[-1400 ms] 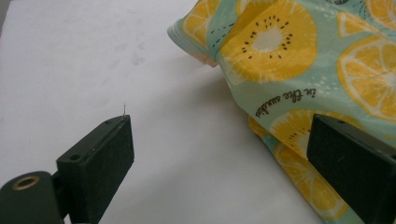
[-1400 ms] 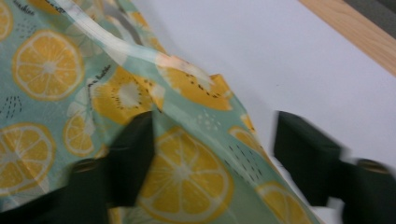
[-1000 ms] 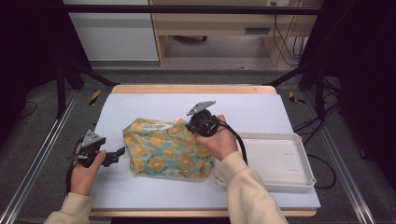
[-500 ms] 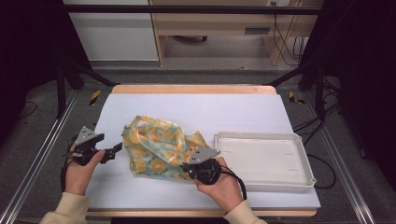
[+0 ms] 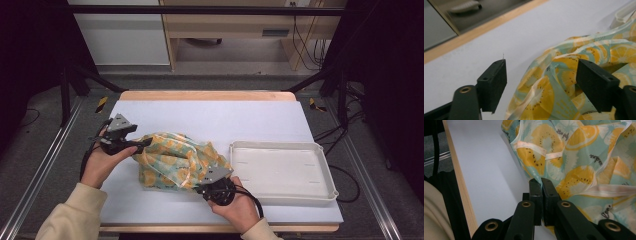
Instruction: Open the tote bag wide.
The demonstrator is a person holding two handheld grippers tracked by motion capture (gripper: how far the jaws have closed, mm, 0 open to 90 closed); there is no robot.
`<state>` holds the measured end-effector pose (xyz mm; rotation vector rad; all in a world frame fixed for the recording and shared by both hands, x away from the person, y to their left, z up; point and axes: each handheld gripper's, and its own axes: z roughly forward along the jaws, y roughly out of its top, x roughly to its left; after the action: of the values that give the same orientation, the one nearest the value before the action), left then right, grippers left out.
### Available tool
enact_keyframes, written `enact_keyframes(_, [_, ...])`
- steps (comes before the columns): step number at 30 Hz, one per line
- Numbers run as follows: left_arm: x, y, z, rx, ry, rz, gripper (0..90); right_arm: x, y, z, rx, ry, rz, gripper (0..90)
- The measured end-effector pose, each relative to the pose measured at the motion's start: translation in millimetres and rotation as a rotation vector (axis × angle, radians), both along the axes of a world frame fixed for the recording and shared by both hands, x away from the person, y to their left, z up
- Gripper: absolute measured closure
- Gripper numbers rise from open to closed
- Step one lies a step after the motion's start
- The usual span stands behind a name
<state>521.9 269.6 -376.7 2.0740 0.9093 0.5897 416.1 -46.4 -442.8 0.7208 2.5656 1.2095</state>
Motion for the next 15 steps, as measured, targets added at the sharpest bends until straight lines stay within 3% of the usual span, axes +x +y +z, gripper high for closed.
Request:
enact_keyframes(1, [3.5, -2.0, -1.5, 0.002, 0.035, -0.007, 35.9, 0.1, -0.1, -0.2, -0.002, 0.002, 0.0, 87.8])
enact_keyframes(3, [4.5, -3.8, -4.5, 0.012, 0.077, -0.009, 38.7, 0.3, -0.2, -0.3, -0.001, 0.004, 0.001, 87.8])
enact_keyframes(4, [2.7, -3.9, -5.5, 0.016, 0.079, -0.015, 55.8, 0.9, -0.7, -0.7, 0.0, 0.004, 0.001, 87.6])
enact_keyframes(5, [-0.8, -3.1, -5.5, 0.014, 0.062, -0.02, 61.6, 1.1, -1.0, -0.9, 0.0, 0.005, -0.001, 87.5])
enact_keyframes(6, [-5.6, -1.9, -5.2, -0.001, 0.042, -0.02, 61.6, 1.1, -1.0, -0.9, 0.0, 0.005, -0.001, 87.5])
enact_keyframes(7, [-15.7, 1.0, -5.2, -0.032, 0.031, -0.046, 73.9, 1.4, -1.5, -0.9, 0.001, 0.006, -0.004, 87.5])
enact_keyframes(11, [-47.6, 8.6, -12.7, -0.067, 0.006, -0.089, 84.0, 2.1, -2.4, -1.4, 0.0, 0.004, -0.014, 86.9])
enact_keyframes(12, [-47.6, 8.6, -12.7, -0.067, 0.006, -0.089, 84.9, 2.1, -2.4, -1.4, 0.0, 0.004, -0.014, 86.9])
enact_keyframes(15, [-75.0, 12.0, -32.2, -0.055, 0.025, -0.152, 85.4, 3.1, -3.7, -1.5, -0.002, 0.006, -0.028, 85.3])
